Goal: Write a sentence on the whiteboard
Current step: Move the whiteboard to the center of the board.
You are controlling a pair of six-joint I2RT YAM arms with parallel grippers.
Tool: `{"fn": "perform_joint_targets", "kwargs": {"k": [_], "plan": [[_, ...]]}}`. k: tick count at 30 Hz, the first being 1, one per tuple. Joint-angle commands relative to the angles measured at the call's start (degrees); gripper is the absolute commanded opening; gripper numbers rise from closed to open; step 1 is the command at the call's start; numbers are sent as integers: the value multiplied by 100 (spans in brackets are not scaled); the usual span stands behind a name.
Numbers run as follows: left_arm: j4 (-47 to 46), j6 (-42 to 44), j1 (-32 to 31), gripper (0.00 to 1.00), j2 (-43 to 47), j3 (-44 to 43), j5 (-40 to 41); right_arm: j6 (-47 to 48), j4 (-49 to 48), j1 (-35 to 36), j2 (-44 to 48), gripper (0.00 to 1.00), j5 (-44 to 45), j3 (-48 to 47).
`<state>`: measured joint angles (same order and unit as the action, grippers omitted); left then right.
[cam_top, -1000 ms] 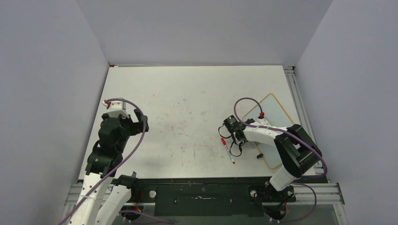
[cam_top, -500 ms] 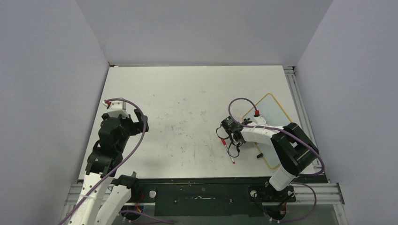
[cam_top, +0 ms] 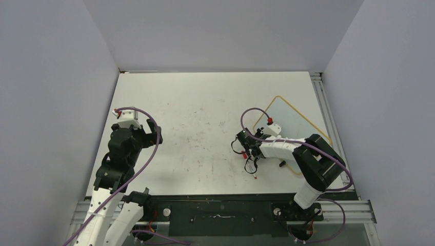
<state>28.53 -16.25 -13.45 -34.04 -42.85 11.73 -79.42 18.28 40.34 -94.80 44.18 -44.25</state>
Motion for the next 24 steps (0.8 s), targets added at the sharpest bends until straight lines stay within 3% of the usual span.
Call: {"fn": "perform_joint_targets", "kwargs": {"k": [1, 13, 24], "plan": [[-108, 61, -32, 96, -30, -39, 63, 617, -905, 182, -9, 5, -359, 9], [-99, 72, -33, 96, -99, -37, 128, 2106, -2426, 562, -122, 5, -791, 124], [-86, 78, -29, 96, -163, -31, 163, 3219, -3170, 913, -451, 5, -1290, -63]]}}
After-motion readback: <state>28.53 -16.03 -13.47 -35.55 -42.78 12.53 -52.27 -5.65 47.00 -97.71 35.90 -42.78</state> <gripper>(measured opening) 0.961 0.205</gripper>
